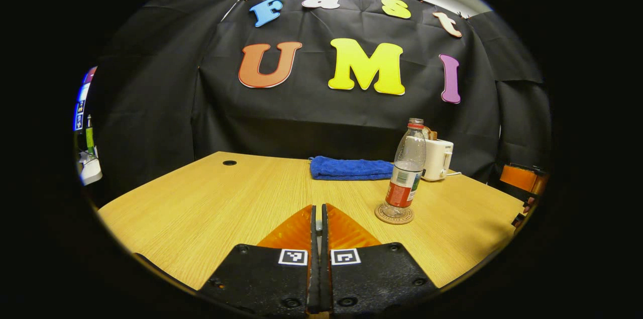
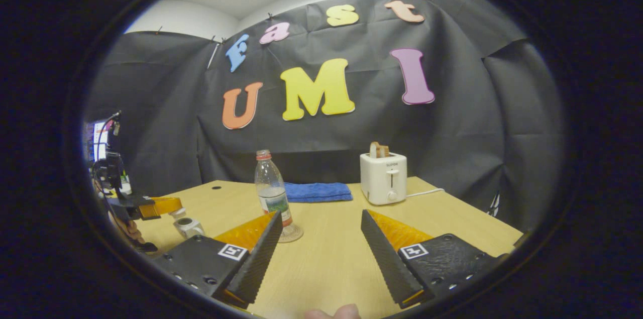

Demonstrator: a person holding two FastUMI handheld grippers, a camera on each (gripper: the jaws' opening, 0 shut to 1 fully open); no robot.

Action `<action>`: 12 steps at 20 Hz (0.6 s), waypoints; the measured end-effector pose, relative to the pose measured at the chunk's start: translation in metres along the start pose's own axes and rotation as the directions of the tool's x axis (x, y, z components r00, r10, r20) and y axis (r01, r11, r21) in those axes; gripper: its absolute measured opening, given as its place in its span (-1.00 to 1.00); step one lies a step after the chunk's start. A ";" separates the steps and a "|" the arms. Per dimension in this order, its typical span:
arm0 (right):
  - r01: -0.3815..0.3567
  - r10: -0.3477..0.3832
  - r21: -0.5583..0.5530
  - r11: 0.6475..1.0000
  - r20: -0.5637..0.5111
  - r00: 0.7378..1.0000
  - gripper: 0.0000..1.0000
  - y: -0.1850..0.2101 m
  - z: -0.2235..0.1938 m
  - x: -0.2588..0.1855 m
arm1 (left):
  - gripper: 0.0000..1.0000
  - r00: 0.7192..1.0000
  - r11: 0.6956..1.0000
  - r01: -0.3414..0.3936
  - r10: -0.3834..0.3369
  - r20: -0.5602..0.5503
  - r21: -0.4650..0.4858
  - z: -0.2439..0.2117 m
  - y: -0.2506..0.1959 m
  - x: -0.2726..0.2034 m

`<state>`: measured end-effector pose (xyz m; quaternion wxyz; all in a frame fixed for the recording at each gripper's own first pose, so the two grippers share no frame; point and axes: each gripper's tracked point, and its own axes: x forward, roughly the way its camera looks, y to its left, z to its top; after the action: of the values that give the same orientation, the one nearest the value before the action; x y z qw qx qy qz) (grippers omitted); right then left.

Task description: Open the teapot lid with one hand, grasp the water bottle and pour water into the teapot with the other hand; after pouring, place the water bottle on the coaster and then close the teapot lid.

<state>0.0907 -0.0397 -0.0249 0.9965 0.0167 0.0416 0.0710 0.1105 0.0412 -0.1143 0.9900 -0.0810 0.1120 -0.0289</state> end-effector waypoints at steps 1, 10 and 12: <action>0.010 -0.010 -0.002 1.000 0.000 1.000 0.84 -0.004 0.000 -0.002 | -0.94 1.000 1.000 -0.003 0.003 -0.005 0.004 -0.003 0.000 0.002; -0.001 0.001 -0.008 1.000 -0.003 1.000 0.84 -0.009 -0.009 0.002 | -0.94 0.999 0.999 -0.029 0.030 -0.036 0.016 -0.019 0.002 0.005; -0.006 0.006 -0.014 1.000 0.007 1.000 0.89 -0.008 -0.006 0.002 | -0.94 0.999 1.000 -0.026 0.027 -0.035 0.008 -0.020 0.000 0.004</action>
<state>0.0935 -0.0470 -0.0315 0.9965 0.0099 0.0374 0.0743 0.1100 0.0381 -0.1349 0.9885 -0.0752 0.1303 -0.0177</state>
